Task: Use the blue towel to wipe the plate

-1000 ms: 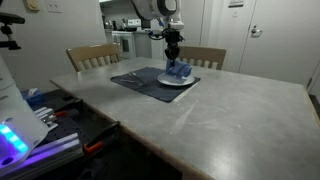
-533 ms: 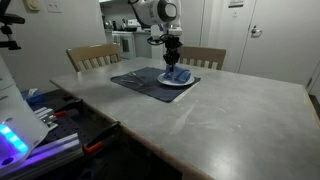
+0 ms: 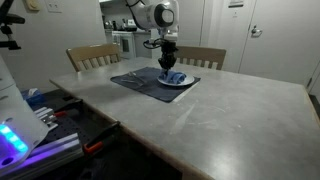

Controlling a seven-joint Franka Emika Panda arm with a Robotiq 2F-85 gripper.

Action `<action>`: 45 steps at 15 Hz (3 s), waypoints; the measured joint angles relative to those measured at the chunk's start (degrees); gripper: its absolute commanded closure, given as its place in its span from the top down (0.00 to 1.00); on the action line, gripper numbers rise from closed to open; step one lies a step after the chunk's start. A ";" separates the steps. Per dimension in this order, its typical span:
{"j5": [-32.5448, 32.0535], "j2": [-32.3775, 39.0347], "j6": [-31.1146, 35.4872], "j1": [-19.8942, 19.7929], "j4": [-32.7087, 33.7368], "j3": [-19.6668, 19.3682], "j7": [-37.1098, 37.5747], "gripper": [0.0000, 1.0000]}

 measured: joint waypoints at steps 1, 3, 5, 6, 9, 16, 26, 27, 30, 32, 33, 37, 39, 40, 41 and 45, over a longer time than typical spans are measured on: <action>0.46 0.01 0.01 -0.16 -0.34 0.31 0.00 0.02; 1.05 0.00 0.01 -0.38 -0.72 0.59 0.00 0.02; 1.34 0.00 -0.01 -0.60 -0.90 0.63 0.00 0.02; 1.37 0.00 -0.11 -0.75 -0.96 0.63 0.00 0.02; 1.37 -0.01 -0.62 -1.35 -1.16 0.64 -0.03 0.02; 2.31 -0.07 -2.02 -3.39 -1.19 0.64 -0.40 0.02; 7.60 -0.10 -1.95 -6.83 -1.23 0.74 -2.52 0.02; 7.74 -0.10 -1.95 -7.07 -1.23 0.74 -2.66 0.02; 7.76 0.00 -2.09 -7.52 -1.06 0.74 -2.71 0.02; 7.76 0.13 -2.33 -7.62 -0.82 0.74 -2.71 0.02; 7.76 0.23 -2.45 -7.66 -0.66 0.74 -2.71 0.02; 7.76 1.13 -3.23 -7.92 0.86 0.74 -2.71 0.02; 7.76 1.64 -3.82 -8.09 1.85 0.74 -2.71 0.02; 7.76 1.96 -4.29 -8.19 2.43 0.74 -2.71 0.02; 7.76 2.40 -4.87 -8.31 3.26 0.74 -2.71 0.02; 7.76 4.66 -7.53 -8.52 7.55 0.90 -2.72 0.02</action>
